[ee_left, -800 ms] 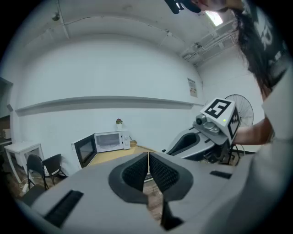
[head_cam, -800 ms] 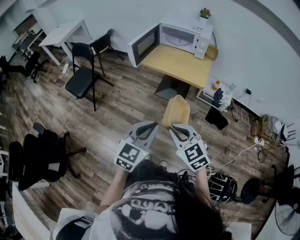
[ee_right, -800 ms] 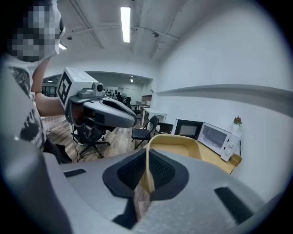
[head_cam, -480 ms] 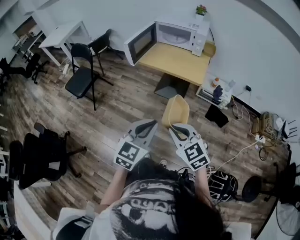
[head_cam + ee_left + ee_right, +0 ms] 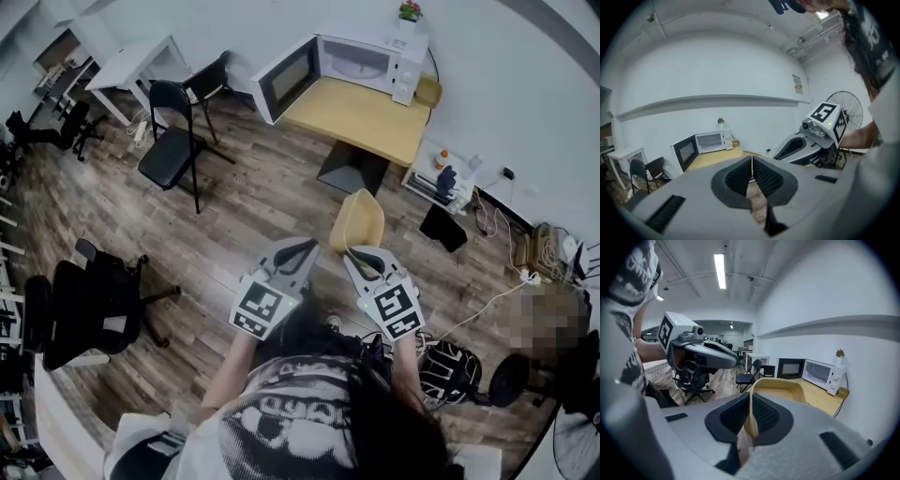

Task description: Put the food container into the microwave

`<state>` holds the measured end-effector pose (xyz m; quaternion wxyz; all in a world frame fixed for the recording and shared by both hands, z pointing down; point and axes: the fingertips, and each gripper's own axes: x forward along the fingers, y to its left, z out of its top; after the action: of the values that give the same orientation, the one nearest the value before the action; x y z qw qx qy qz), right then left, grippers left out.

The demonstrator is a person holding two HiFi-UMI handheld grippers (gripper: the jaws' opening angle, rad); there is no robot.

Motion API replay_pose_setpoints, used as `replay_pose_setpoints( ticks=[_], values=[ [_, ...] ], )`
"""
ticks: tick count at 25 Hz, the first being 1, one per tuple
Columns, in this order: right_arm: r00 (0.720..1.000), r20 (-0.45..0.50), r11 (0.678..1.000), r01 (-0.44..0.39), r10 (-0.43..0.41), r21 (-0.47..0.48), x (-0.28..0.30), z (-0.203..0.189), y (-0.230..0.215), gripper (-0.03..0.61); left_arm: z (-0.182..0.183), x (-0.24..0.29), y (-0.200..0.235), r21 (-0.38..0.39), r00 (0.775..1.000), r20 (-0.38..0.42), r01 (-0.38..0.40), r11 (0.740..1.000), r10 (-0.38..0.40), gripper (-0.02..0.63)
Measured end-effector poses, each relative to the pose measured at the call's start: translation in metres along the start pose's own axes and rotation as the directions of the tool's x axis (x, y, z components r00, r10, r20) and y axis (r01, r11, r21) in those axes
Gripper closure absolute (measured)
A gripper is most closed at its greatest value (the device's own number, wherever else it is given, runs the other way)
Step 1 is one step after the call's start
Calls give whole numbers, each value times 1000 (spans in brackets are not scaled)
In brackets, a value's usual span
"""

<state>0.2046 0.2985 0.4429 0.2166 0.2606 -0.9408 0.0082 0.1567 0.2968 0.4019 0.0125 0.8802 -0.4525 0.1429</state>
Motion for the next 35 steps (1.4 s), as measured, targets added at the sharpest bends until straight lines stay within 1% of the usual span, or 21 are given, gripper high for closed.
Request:
replay_pose_setpoints(
  ticks=[6, 9, 12, 17, 20, 24, 29, 35],
  values=[
    [1000, 2, 1000, 0, 0, 21, 25, 1, -25, 552, -5, 21, 24, 18, 1000, -23, 3, 1000, -2, 606],
    [1000, -8, 999, 12, -12, 33, 49, 3, -40, 552, -13, 34, 46, 23, 999, -31, 22, 1000, -21, 606],
    [1000, -19, 999, 25, -25, 38, 84, 13, -59, 552, -18, 51, 85, 22, 999, -34, 40, 999, -39, 606],
    [998, -45, 998, 45, -43, 33, 157, 41, -92, 552, -18, 83, 166, 43, 997, -32, 69, 997, -67, 606],
    [996, -64, 997, 67, -65, 29, 197, 61, -110, 552, -12, 98, 215, 46, 995, -15, 98, 994, -97, 606],
    [993, -86, 996, 89, -87, 22, 244, 84, -130, 552, -8, 118, 274, 41, 993, 5, 118, 992, -119, 606],
    [984, -116, 990, 138, -133, 34, 282, 97, -148, 552, -12, 138, 315, 46, 983, 9, 181, 982, -182, 606],
    [973, -142, 981, 189, -181, 45, 306, 103, -165, 552, -10, 159, 345, 53, 971, 32, 236, 970, -238, 606]
  ],
)
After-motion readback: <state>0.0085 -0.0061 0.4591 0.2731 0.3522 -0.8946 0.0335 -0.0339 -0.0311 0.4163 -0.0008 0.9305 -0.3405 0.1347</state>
